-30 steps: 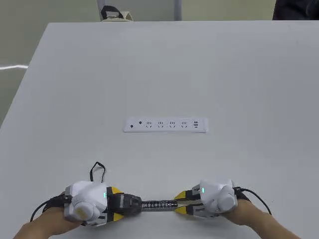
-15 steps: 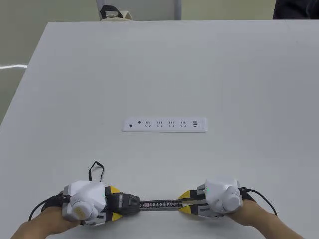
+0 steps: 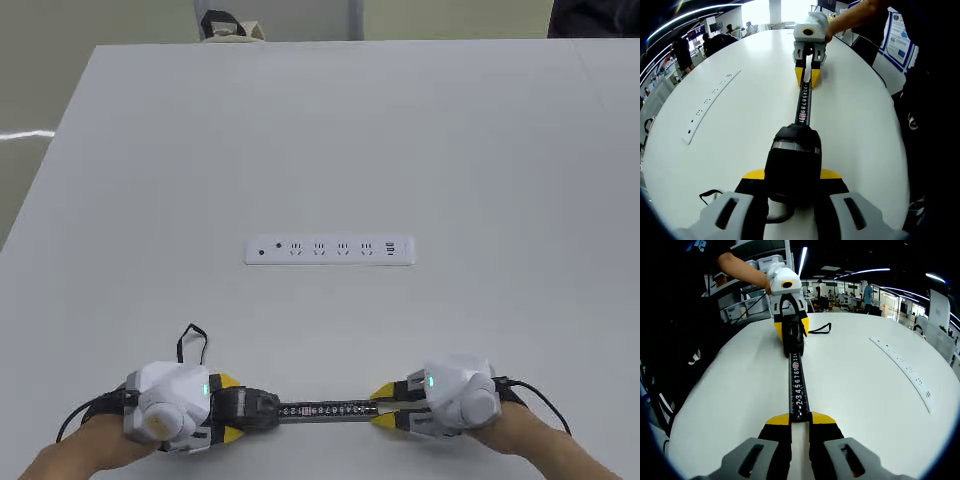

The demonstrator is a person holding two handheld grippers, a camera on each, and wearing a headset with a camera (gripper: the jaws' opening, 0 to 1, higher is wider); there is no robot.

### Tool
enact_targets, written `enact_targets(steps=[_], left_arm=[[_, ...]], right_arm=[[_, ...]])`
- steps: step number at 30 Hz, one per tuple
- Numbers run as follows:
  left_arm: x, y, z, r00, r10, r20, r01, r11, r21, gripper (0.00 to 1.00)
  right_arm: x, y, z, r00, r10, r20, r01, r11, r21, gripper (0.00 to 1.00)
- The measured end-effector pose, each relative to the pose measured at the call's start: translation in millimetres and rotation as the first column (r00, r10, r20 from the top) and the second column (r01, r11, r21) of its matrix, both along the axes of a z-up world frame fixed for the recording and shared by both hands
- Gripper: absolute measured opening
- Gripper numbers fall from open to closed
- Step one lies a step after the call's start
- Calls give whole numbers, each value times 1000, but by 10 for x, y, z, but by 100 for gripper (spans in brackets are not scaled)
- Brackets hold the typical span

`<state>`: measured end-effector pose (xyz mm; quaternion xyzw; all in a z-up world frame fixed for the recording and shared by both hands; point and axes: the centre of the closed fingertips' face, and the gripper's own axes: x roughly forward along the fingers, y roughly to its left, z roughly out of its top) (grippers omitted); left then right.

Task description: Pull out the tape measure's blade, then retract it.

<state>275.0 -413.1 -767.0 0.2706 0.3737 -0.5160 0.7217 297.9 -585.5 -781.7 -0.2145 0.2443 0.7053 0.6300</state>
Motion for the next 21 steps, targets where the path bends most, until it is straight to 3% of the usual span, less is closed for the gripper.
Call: enact_targets(steps=[21], left_arm=[[0, 0, -9, 1000, 4, -8, -4, 1000, 1, 31]], right_arm=[[33, -243, -5, 1000, -22, 3, 22, 1000, -15, 10]])
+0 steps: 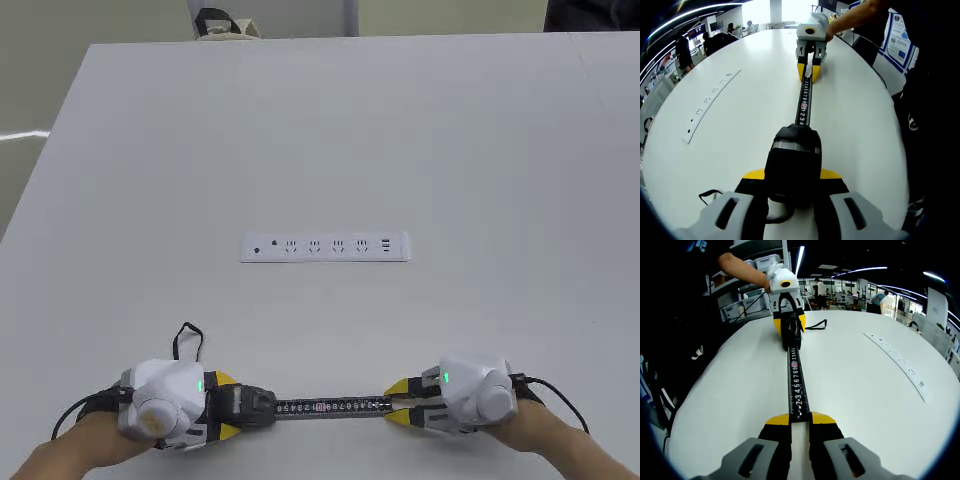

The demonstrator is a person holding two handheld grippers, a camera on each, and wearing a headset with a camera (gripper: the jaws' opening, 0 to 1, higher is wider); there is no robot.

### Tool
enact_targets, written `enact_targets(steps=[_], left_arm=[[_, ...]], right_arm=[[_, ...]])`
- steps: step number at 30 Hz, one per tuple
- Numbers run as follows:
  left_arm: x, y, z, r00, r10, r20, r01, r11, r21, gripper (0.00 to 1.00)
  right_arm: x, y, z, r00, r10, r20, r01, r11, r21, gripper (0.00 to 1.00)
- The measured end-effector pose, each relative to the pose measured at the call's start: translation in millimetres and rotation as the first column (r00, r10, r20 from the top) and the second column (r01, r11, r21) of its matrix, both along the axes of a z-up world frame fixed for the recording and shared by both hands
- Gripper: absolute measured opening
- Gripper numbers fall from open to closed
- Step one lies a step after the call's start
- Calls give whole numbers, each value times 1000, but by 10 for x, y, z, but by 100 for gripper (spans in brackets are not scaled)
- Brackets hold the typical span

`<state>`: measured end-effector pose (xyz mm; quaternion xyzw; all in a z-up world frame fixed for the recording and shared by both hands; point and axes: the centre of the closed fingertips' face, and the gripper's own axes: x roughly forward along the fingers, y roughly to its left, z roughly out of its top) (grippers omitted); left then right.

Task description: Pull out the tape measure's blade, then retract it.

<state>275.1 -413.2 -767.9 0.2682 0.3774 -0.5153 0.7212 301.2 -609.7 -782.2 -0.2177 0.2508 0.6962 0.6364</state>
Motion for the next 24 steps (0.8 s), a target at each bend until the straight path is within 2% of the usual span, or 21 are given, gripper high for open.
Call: enact_targets(steps=[24], left_arm=[[0, 2, -11, 1000, -5, -3, 5, 1000, 0, 31]], right_arm=[[32, -265, -23, 1000, -31, 2, 31, 999, -26, 10]])
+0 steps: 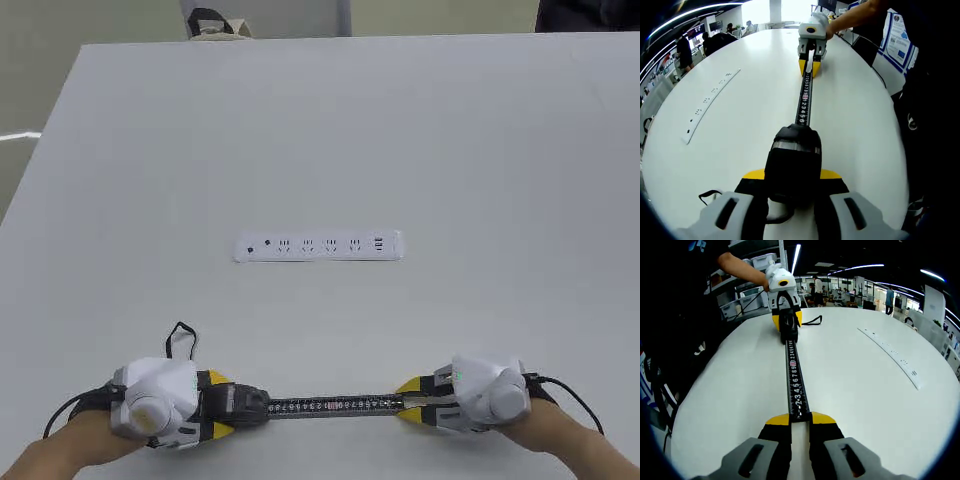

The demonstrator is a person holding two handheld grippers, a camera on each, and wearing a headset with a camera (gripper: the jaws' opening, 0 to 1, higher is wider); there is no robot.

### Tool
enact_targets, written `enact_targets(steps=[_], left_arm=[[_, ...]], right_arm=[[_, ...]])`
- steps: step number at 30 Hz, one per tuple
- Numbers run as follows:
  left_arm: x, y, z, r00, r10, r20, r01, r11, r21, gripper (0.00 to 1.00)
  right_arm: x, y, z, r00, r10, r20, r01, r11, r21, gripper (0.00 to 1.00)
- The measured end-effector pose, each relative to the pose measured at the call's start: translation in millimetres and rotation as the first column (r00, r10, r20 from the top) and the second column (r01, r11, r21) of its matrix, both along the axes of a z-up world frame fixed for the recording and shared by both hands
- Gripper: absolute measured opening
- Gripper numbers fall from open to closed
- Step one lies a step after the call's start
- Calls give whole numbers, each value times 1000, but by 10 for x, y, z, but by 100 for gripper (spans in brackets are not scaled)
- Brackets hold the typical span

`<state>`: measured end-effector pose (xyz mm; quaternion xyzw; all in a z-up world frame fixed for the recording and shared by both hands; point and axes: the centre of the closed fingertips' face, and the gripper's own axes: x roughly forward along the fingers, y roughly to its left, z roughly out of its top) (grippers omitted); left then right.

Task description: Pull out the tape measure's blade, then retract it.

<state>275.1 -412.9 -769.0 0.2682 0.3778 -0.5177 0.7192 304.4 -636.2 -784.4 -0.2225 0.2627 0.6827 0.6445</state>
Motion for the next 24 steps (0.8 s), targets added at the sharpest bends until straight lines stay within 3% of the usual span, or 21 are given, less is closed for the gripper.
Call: enact_targets(steps=[24], left_arm=[[2, -2, 9, 1000, -4, 0, 4, 1000, -4, 31]], right_arm=[[1, -108, 10, 1000, -14, 6, 14, 1000, -10, 10]])
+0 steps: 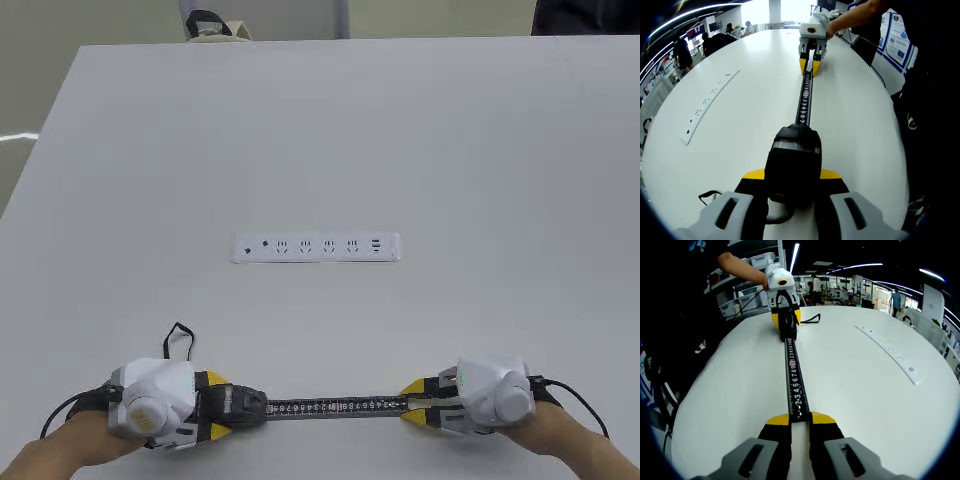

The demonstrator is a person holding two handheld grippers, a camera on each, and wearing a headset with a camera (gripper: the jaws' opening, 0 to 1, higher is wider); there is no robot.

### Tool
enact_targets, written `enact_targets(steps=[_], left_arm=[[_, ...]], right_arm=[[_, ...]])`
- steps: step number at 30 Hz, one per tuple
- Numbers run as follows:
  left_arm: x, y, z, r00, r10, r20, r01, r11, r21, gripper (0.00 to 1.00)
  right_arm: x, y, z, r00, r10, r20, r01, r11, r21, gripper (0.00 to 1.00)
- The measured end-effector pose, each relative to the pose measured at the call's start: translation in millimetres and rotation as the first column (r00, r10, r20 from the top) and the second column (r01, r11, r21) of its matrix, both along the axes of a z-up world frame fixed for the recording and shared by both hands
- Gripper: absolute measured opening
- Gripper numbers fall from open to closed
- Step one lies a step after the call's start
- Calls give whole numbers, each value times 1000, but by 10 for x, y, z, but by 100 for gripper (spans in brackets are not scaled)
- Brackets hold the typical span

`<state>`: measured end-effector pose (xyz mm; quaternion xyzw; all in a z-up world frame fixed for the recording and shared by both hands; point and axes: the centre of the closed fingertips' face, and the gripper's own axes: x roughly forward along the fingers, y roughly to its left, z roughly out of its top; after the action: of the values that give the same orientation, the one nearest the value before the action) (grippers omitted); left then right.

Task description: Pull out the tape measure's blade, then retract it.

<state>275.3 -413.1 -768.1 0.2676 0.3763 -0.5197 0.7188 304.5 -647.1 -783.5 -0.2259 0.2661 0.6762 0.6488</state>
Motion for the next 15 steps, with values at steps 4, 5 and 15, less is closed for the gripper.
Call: enact_targets(steps=[4, 5, 15], left_arm=[[-1, 0, -2, 1000, -2, 0, 2, 1000, 2, 31], [-3, -3, 1, 1000, -2, 1, 2, 1000, 2, 31], [-4, 2, -11, 1000, -2, 0, 2, 1000, 2, 31]], right_arm=[[-4, -36, 4, 1000, -3, 3, 3, 1000, -3, 10], [-3, -40, 6, 1000, -4, 2, 4, 1000, -4, 10], [10, -118, 5, 1000, -14, 7, 14, 1000, -10, 10]])
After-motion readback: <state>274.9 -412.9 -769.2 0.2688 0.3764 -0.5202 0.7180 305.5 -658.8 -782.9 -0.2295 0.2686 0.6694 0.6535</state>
